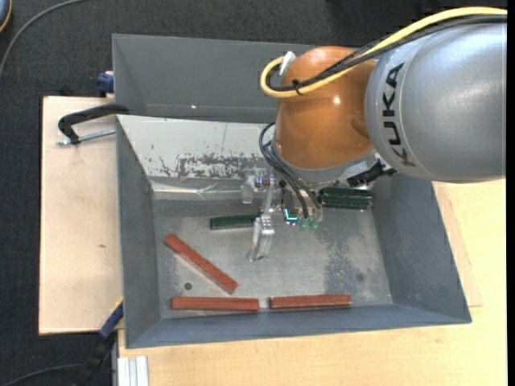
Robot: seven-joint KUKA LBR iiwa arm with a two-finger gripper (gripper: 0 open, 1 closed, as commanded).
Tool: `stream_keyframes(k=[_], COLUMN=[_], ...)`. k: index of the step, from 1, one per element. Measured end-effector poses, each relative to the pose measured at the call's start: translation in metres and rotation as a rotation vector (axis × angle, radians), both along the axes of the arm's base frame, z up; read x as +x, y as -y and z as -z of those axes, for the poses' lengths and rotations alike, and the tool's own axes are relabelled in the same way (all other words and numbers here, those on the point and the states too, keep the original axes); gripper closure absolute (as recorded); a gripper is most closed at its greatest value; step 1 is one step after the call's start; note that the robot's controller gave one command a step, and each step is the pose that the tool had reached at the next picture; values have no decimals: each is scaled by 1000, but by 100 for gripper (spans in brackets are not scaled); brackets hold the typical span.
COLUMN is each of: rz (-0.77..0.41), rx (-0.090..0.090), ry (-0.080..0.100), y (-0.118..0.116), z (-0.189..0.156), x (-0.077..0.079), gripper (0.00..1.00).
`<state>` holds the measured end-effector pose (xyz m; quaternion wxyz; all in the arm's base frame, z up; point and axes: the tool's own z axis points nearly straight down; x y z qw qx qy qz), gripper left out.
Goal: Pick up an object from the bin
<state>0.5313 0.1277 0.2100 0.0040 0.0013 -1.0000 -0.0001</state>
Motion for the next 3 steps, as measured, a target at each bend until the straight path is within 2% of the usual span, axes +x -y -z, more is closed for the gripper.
stream_keyframes(k=[1, 2, 3], rz=[-370, -369, -913], rx=[3, 4, 1], ry=[10, 13, 21], y=[-3, -3, 14], z=[142, 139, -60], x=[69, 70, 16], gripper=[0, 100, 100])
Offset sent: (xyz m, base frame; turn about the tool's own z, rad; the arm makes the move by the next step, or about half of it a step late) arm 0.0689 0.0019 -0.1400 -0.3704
